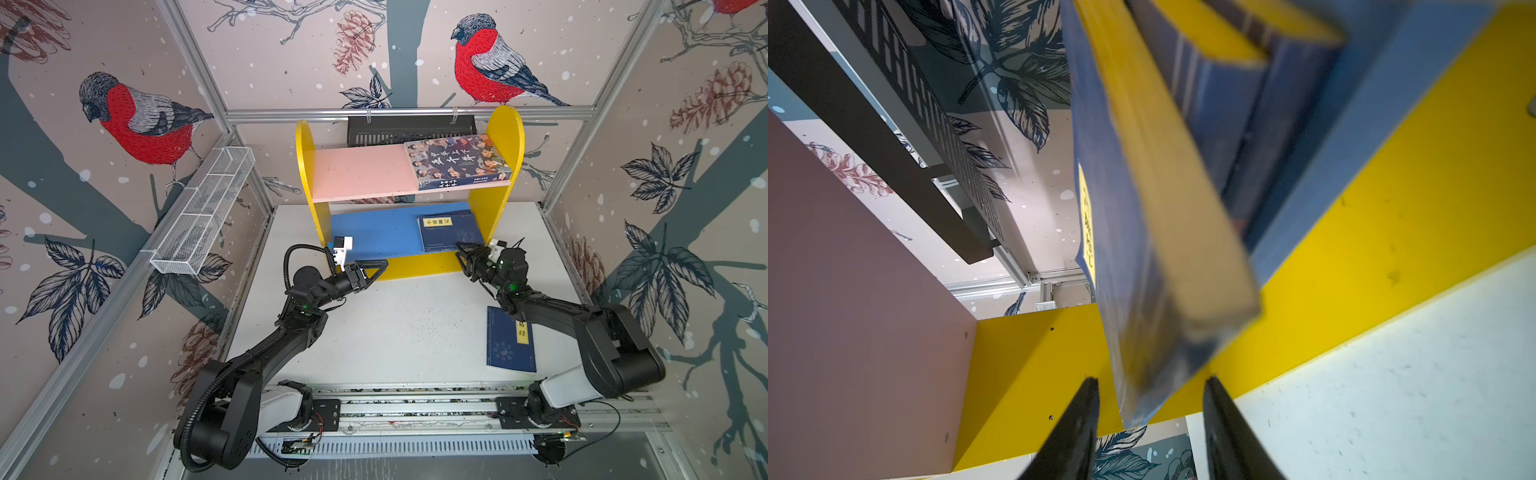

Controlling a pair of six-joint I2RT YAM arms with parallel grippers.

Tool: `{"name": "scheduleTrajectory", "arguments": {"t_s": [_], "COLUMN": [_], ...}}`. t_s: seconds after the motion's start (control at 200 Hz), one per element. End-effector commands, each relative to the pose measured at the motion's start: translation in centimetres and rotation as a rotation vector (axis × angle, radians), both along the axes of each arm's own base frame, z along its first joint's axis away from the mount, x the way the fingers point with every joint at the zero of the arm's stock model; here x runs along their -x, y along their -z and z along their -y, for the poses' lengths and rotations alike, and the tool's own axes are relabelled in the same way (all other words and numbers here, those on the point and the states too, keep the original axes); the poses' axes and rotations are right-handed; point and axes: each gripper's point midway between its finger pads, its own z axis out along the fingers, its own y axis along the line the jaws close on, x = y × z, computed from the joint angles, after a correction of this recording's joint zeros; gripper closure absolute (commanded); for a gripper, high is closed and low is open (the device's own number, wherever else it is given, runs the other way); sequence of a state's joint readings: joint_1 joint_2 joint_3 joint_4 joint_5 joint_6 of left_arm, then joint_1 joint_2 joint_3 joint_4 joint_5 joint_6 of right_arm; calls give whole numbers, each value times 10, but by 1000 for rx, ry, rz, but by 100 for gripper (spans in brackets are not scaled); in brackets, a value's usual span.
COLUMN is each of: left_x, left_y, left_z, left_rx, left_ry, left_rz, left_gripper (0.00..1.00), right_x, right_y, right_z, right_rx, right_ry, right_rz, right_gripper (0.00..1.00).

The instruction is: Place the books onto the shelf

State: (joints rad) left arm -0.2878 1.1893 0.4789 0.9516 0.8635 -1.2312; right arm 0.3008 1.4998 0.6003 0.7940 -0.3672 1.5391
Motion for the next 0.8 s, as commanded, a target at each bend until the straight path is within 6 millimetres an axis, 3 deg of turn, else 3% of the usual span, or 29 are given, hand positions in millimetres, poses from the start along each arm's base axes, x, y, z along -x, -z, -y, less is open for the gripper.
{"name": "scheduleTrajectory", "arguments": {"t_s": [0.0, 0.796], "left_x": [2, 1], "left_y": [-4, -2], "left_z": [0, -1], "left_rx": [4, 2], "left_ry": [3, -2], "left_rz": [19, 14], "left_gripper": [36, 35], "right_x": [2, -6], "right_y": [-1, -9], "right_z": [2, 0], "right_rx": [9, -7], "right_ry": [7, 14], "right_rz": [18, 44], "right_gripper": [61, 93]}}
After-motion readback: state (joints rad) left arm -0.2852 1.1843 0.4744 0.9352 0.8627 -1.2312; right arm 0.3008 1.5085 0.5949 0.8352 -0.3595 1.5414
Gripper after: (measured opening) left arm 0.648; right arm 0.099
